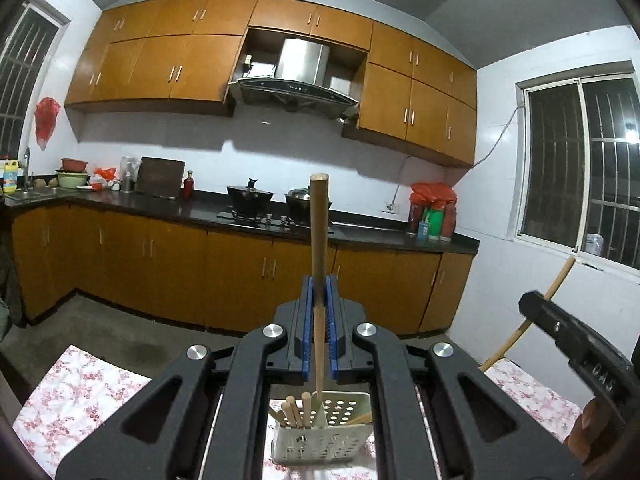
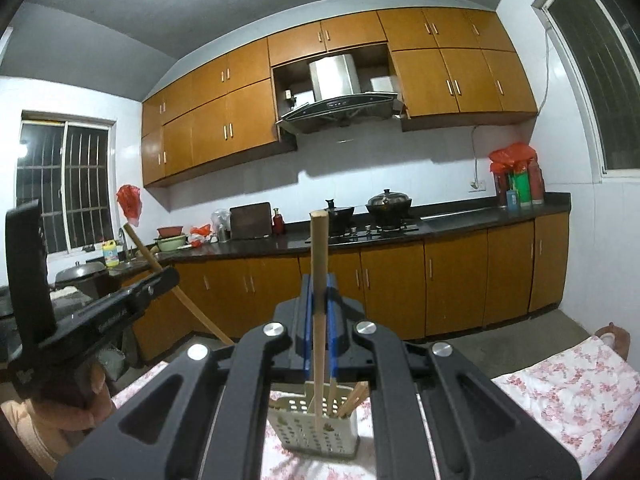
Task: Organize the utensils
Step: 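Lower both chopsticks into the green holder and open both tools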
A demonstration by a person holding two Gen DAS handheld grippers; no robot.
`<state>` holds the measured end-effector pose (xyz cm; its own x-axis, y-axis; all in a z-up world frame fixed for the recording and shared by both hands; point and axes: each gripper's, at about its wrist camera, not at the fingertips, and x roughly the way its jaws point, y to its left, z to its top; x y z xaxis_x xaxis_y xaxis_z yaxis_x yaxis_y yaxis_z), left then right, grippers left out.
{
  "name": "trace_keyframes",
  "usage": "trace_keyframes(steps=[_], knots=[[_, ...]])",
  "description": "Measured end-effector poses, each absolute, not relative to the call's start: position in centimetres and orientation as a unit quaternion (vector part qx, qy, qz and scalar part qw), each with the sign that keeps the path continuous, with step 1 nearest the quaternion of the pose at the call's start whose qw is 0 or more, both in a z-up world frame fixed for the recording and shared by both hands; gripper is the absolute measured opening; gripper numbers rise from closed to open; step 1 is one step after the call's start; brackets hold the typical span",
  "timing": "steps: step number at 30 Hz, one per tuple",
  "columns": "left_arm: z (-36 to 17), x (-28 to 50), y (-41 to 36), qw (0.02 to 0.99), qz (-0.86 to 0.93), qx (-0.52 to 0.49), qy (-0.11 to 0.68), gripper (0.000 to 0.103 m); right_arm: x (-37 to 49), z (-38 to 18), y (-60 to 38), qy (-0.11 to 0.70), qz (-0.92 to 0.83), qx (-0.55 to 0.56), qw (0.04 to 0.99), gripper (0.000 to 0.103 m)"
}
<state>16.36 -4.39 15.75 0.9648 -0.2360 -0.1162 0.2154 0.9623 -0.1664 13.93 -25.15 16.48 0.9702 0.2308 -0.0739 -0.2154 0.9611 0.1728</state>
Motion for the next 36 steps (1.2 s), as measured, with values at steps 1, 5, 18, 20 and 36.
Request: trace_keyframes(steps=[1, 5, 18, 20, 36], knots=[[15.5, 16.7, -4.4, 0.988, -0.111, -0.076, 0.07, 0.007, 14.2, 16.5, -25.2, 0.045, 0.112, 0.085, 0.989, 0.008], [14.8, 17.4, -4.6, 0.988, -0.104, -0.077, 0.078, 0.007, 15.2, 17.1, -25.1, 0.032, 0.115, 0.098, 0.988, 0.008], [13.1, 19.3, -4.8, 0.987, -0.11, -0.076, 0.089, 0.007, 20.3, 14.0, -23.8, 0.059, 0.086, 0.083, 0.991, 0.008], [12.7, 19.7, -4.7, 0.986, -0.111, -0.075, 0.095, 0.007, 20.9, 13.4, -23.8, 0.071, 0.085, 0.082, 0.99, 0.008], [13.1, 18.1, -1.5, 0.986, -0.094, -0.093, 0.101, 0.047, 17.4, 13.0, -25.4, 0.089, 0.087, 0.072, 0.99, 0.053]])
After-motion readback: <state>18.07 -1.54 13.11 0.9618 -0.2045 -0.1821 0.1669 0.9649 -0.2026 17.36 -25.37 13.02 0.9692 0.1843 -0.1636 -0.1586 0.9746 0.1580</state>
